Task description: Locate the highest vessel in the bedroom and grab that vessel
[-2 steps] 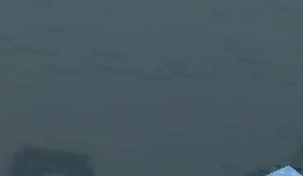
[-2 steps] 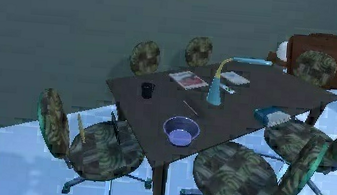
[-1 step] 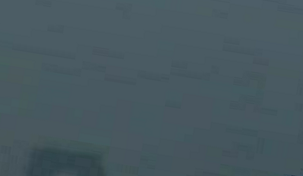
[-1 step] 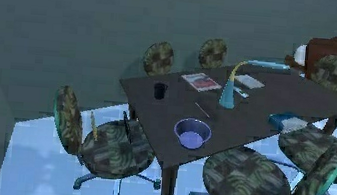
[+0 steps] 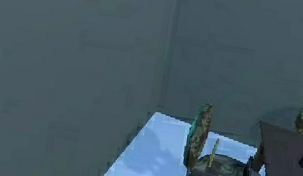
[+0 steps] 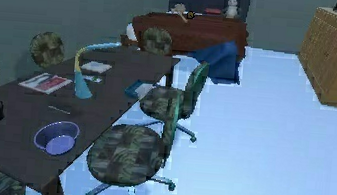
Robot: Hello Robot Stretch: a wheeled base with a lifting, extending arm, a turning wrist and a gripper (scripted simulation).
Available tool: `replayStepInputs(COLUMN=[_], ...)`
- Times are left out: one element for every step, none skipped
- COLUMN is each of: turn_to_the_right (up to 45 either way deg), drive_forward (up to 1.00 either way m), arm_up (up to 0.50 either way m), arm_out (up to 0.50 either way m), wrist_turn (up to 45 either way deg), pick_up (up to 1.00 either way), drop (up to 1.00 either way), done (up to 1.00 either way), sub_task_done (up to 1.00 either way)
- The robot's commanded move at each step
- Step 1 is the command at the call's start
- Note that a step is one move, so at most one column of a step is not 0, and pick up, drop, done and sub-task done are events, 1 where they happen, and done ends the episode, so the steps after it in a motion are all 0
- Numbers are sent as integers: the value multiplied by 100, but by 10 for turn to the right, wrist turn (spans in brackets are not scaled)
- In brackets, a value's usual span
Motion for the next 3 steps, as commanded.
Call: replayStepInputs(turn_to_the_right=[300, 0, -450], drive_forward=[0, 55, 0], arm_up=[0, 0, 0], arm_out=[0, 0, 0], wrist_turn=[0, 0, 0], pick_up=[0, 0, 0], drop=[0, 0, 0], done=[0, 0, 0], sub_task_done=[0, 0, 0])
